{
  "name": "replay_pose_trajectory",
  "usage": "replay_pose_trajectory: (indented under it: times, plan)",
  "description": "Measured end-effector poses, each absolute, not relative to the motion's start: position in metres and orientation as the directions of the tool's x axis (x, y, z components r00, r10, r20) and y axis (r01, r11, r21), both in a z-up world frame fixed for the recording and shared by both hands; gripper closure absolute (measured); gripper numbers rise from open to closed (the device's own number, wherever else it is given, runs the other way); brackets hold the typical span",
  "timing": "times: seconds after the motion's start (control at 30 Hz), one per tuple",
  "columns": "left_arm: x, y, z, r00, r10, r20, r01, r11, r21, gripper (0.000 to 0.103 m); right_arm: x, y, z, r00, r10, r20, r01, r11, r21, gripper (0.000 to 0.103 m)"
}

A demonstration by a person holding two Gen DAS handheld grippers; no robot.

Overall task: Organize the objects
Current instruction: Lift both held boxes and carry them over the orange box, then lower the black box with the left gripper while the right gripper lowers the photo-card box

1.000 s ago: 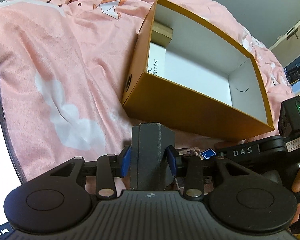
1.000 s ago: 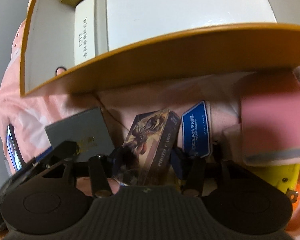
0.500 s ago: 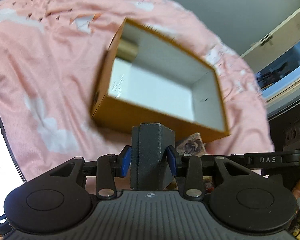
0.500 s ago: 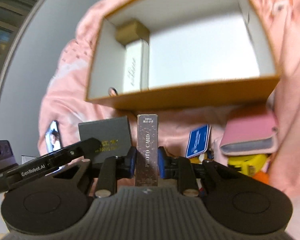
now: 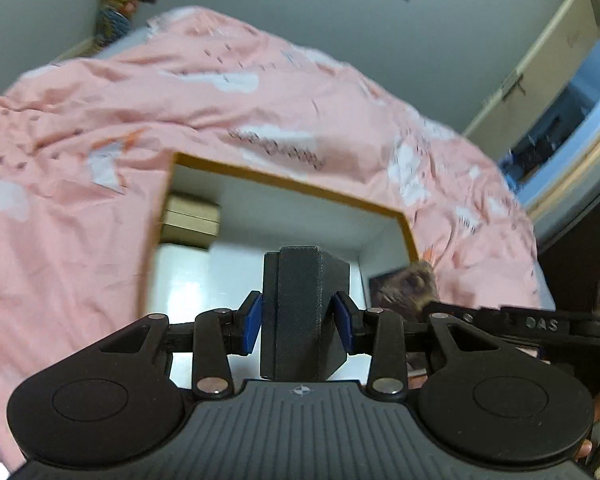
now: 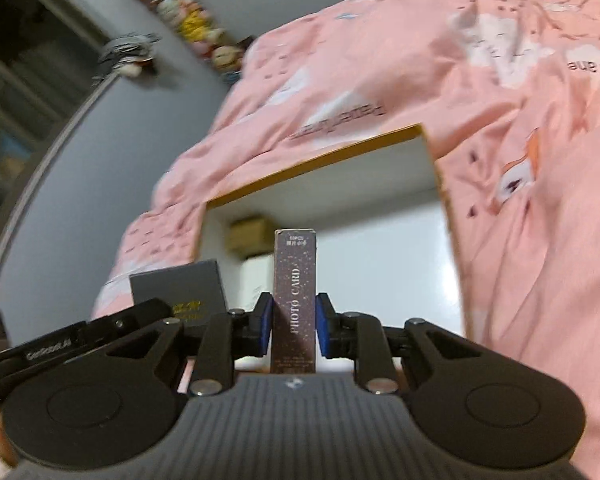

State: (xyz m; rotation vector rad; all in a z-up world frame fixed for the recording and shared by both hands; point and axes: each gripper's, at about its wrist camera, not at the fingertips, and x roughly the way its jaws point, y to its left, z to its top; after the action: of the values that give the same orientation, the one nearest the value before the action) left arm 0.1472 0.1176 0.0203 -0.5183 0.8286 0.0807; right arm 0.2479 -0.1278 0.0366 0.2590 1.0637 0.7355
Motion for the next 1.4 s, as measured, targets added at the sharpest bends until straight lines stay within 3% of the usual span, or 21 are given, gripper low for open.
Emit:
replay_pose_trajectory:
  times: [0.23, 0.5, 0.73, 0.97, 1.4]
  plan:
    - [0.182, 0.114, -0.048, 0.527, -0.183, -0.830, -0.313, 0.866, -0.390, 0.060, 0.267, -0.109, -0.018, 0.238, 0.585, -0.775, -0.399, 0.787, 0.471, 0.079]
    - [0.195, 0.113, -0.075, 0.439, -0.196, -0.877, -0.309, 0.884, -0.352, 0.059, 0.270, -0.094, -0.049, 0.189, 0.570, -0.799, -0.416, 0.784, 0.461, 0.079]
    - [0.194, 0.117, -0.078, 0.423, -0.207, -0.882, -0.308, 0.883, -0.355, 0.058, 0.267, -0.094, -0.055, 0.182, 0.571, -0.800, -0.420, 0.781, 0.462, 0.079]
    - [0.186, 0.112, -0.067, 0.423, -0.051, -0.905, -0.292, 0.937, -0.189, 0.058, 0.265, -0.090, -0.056, 0.198, 0.554, -0.808, -0.420, 0.793, 0.441, 0.079]
    - [0.173, 0.121, -0.051, 0.568, -0.042, -0.822, -0.303, 0.918, -0.257, 0.058, 0.258, -0.066, -0.061, 0.141, 0.586, -0.798, -0.426, 0.764, 0.485, 0.079]
